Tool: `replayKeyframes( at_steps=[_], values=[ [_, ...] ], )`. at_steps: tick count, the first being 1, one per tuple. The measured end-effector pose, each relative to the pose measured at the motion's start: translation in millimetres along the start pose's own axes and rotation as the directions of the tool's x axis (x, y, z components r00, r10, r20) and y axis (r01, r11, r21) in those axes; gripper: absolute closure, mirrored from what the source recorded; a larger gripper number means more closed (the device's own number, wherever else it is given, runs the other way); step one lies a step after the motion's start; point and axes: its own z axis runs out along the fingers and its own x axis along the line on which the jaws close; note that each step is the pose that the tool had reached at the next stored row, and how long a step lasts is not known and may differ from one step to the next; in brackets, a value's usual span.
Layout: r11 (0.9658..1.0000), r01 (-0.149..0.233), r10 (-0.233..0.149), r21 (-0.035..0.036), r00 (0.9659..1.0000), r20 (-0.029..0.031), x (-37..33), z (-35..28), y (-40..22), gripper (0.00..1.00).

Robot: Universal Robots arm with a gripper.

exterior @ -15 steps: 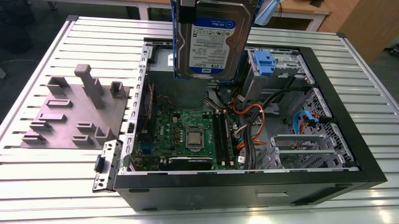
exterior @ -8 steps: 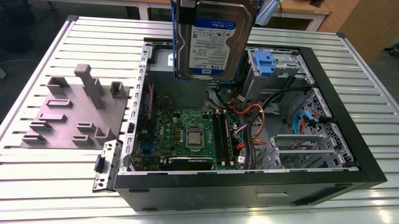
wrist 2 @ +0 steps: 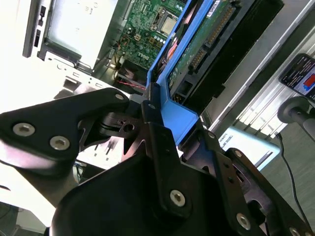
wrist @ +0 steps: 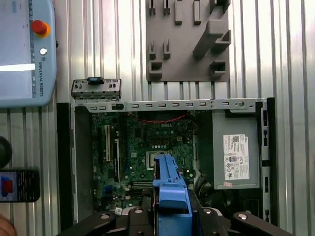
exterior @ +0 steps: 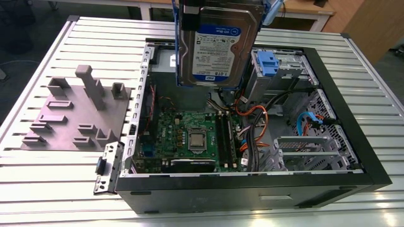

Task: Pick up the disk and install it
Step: 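Insert the disk into the insertion slot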

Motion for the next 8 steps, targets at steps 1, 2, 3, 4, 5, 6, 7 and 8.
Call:
replayKeyframes(
  at_steps=[1, 2, 3, 4, 5, 6, 7, 8],
  values=[
    [1.0, 0.0, 0.0, 0.0001, 1.0, 0.0001, 0.4, 0.3, -1.7, 0.64],
    [1.0, 0.0, 0.0, 0.0, 1.0, 0.0, 0.6, 0.4, -4.2, 0.64],
    [1.0, 0.0, 0.0, -0.0001, 1.0, -0.0001, 0.7, 0.6, -7.2, 0.64],
    [1.0, 0.0, 0.0, 0.0, 1.0, 0.0, 0.8, 0.9, -11.3, 0.64],
    [1.0, 0.0, 0.0, 0.0, 1.0, 0.0, 0.7, 1.1, -14.9, 0.64],
    [1.0, 0.0, 0.0, 0.0, 1.0, 0.0, 0.7, 1.3, -18.1, 0.64],
    [1.0, 0.0, 0.0, 0.0, 1.0, 0.0, 0.6, 1.5, -21.1, 0.64],
    [1.0, 0.0, 0.0, 0.0, 1.0, 0.0001, 0.6, 1.7, -23.8, 0.64]
  ],
)
